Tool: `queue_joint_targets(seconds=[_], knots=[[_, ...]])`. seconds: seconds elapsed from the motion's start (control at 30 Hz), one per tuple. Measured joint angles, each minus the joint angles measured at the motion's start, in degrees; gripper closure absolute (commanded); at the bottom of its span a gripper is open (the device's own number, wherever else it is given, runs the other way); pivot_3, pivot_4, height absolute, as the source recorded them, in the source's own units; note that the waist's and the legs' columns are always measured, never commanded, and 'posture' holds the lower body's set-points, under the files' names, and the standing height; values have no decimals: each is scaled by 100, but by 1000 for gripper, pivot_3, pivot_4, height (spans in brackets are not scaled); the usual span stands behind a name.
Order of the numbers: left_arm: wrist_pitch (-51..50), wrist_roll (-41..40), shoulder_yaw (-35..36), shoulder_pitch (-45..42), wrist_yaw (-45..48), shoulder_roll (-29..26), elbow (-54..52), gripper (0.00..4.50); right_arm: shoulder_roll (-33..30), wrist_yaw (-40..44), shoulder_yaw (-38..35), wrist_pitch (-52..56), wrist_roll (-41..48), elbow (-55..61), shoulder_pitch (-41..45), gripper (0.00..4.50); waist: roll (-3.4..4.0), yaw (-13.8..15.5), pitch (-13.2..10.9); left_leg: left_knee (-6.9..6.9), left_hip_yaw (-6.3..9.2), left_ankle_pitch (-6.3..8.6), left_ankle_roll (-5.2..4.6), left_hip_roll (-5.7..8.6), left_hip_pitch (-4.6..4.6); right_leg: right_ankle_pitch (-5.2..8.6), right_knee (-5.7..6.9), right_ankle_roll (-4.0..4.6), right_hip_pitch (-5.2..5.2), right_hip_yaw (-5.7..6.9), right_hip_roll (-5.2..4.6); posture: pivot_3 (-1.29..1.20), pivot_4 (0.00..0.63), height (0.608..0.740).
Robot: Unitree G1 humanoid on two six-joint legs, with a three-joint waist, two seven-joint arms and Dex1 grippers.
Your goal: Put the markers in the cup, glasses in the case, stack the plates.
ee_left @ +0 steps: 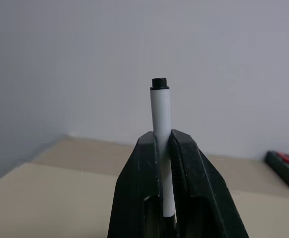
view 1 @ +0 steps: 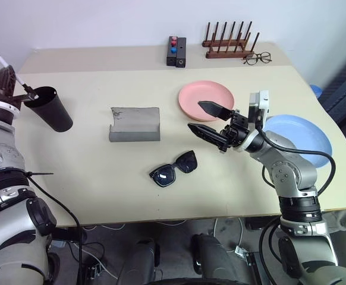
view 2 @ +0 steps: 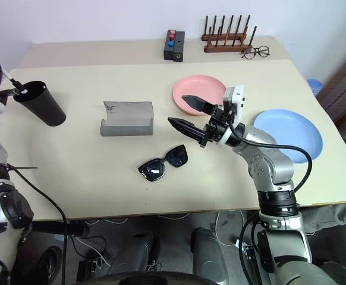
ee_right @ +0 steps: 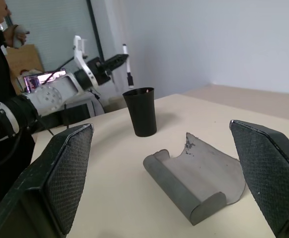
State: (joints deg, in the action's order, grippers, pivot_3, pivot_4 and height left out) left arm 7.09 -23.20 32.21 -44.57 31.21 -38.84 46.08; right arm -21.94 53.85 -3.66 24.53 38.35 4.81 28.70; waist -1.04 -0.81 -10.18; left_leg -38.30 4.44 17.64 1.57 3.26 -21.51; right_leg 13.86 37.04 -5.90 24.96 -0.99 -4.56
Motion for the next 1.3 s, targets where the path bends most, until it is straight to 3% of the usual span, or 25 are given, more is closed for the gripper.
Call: queue_joint_targets(seconds=[0.27,0.4,0.57,0.6,0.87,1.03,1.13,1.3], knots=[[458,268,-204,1,-153,-56,527,4466,-123,-24,0,0,-5,3,-81,0,0,-6,0,1,0,1,-2,-1,-1,0,1,0,2,0,1,0,150,740],[515,325,-250,1,-151,-92,552,2841,-135,-63,5,0,-6,5,-114,0,0,-3,0,1,0,1,-3,0,0,0,2,0,2,0,1,0,150,740],[579,395,-393,-3,-149,-95,549,296,-135,-69,27,0,-22,8,-114,0,0,-1,0,0,0,2,-3,0,0,0,2,0,2,0,1,0,150,740],[579,389,-404,-4,-139,-93,539,101,-135,-67,28,0,-43,8,-114,0,0,0,0,0,0,2,-3,0,0,0,2,0,2,0,1,0,150,740],[-699,-385,-886,-6,1215,263,-1042,101,-344,94,14,-113,-179,-23,-114,0,-1,18,0,-5,2,4,-7,2,-4,0,-1,0,-5,2,-1,0,150,740],[-2351,-723,-2135,-14,2972,139,-2049,101,-481,190,-84,-163,-221,-139,-118,0,5,-40,1,2,-5,4,-8,-1,6,0,2,0,-5,-3,8,0,150,740],[-2669,-337,-2983,-32,3838,63,-1766,101,-495,192,-113,-220,-262,-150,-162,0,7,-86,1,4,-9,4,-9,-6,8,1,3,1,-4,-5,19,0,150,740],[-1973,575,-3664,-562,4411,200,-368,101,-494,154,-108,-272,-339,-113,-308,0,5,-58,0,0,-8,4,-10,-4,3,1,1,1,-4,-3,17,0,150,740]])
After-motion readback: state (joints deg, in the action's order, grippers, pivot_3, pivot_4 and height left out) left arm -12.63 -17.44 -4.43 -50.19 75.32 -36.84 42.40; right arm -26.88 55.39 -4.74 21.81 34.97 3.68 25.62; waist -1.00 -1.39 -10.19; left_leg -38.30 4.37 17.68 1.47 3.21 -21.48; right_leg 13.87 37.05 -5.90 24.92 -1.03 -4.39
